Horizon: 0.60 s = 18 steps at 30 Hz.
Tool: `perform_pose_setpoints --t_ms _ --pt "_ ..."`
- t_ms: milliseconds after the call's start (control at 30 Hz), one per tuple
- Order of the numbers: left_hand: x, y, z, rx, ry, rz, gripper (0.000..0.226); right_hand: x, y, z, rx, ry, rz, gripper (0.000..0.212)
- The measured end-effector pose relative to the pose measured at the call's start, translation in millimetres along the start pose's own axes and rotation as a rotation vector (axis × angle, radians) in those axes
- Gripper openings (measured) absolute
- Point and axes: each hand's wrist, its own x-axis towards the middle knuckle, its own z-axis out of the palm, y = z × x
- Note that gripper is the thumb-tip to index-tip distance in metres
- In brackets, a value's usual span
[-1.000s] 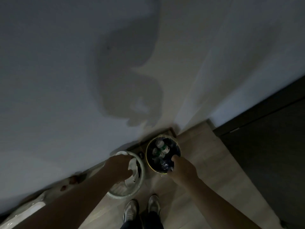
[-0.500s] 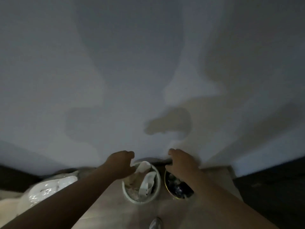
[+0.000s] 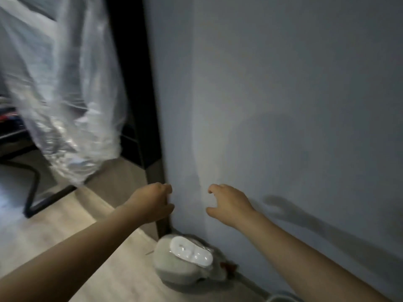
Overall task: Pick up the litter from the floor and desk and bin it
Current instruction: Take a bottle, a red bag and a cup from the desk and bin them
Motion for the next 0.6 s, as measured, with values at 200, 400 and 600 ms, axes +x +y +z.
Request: perform_pose_setpoints --t_ms 200,400,600 --pt "-54.6 -136.2 -56.7 -0.025 0.182 -0.168 0.051 75.0 -151.3 -12.9 0.036 0.012 -0.273 0.044" --pt "-83.6 -231.3 -86.6 -0.072 0.304 -0.316 0.05 145.1 -255.2 -12.1 -0.045 0.013 -0.477 0.041" --pt "-83.6 -312.1 -111.2 -0.058 0.397 -0.437 0.041 228.2 -341.8 -0.6 -0.071 0.024 -0.673 0.04"
